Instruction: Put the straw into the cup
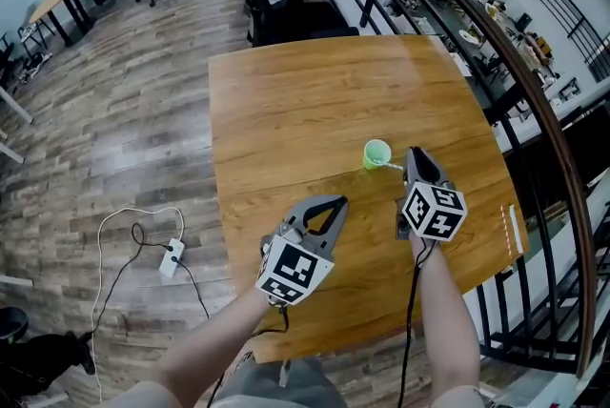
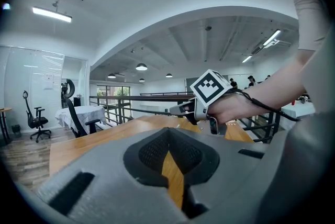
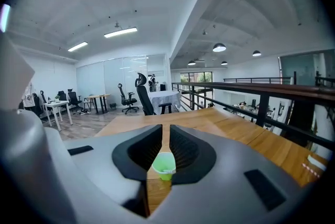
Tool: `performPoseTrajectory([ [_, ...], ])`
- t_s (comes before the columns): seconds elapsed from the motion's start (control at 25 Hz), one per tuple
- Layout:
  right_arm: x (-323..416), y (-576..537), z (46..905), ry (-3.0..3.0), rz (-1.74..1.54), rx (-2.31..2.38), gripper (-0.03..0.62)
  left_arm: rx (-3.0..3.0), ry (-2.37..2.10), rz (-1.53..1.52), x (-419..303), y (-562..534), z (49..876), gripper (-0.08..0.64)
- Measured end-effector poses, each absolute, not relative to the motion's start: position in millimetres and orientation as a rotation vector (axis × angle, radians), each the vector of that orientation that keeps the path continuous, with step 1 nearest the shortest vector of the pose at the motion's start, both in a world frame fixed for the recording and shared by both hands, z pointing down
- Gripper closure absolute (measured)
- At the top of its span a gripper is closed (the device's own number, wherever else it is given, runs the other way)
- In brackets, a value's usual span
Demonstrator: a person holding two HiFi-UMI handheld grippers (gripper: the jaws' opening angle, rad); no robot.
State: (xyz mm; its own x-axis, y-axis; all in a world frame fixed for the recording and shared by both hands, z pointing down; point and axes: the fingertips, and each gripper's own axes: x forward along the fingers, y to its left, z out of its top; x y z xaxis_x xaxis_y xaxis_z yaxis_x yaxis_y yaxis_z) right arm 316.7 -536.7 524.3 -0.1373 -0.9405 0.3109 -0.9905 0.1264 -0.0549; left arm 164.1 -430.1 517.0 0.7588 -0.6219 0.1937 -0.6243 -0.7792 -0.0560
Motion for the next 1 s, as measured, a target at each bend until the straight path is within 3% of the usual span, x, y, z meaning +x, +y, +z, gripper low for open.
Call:
performPoseTrajectory([
  [0.6,285,-405,394,-2.371,0.157,1.841,0.555,3.041,-1.045,0.219,139,-378,418,0.546],
  [1.0,250,-296,354,-2.471,0.162,1.815,0.557,3.083,-0.957,0.154,118,-302,383,0.546],
])
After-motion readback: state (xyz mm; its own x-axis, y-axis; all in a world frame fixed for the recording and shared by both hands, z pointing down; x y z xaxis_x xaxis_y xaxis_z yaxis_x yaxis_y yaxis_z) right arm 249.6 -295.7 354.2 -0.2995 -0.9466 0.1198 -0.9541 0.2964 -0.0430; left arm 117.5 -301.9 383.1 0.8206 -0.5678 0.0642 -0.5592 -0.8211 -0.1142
